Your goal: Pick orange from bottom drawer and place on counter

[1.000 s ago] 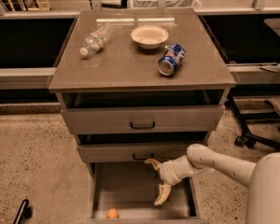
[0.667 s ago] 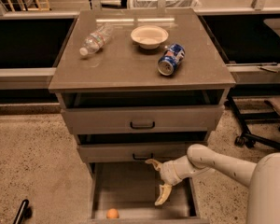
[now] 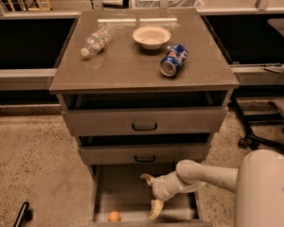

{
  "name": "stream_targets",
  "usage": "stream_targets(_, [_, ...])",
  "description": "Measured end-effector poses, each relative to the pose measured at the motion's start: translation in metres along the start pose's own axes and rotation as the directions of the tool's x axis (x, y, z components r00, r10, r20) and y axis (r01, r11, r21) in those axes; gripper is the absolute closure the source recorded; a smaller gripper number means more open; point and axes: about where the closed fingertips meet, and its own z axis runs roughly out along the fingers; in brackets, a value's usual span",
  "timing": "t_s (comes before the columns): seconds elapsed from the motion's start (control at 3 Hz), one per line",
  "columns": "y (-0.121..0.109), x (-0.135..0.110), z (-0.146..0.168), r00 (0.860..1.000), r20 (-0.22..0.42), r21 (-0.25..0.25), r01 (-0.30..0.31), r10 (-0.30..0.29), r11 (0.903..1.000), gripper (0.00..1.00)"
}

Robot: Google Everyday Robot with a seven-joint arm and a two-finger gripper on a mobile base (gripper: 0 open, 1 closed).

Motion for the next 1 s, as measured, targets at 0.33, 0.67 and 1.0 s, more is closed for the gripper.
stream_targets(0.33, [-0.003,0.009,0.030,0.997,-0.069,0.043,0.027,-0.024,0.9987,0.19])
stream_targets(0.67, [-0.011,0.018,0.049,0.998,-0.056,0.088,0.047,-0.042,0.9950,0.40])
stream_targets(1.0, [-0.020,0.032,0.072,0.997,0.054,0.115,0.050,-0.057,0.9920,0.41])
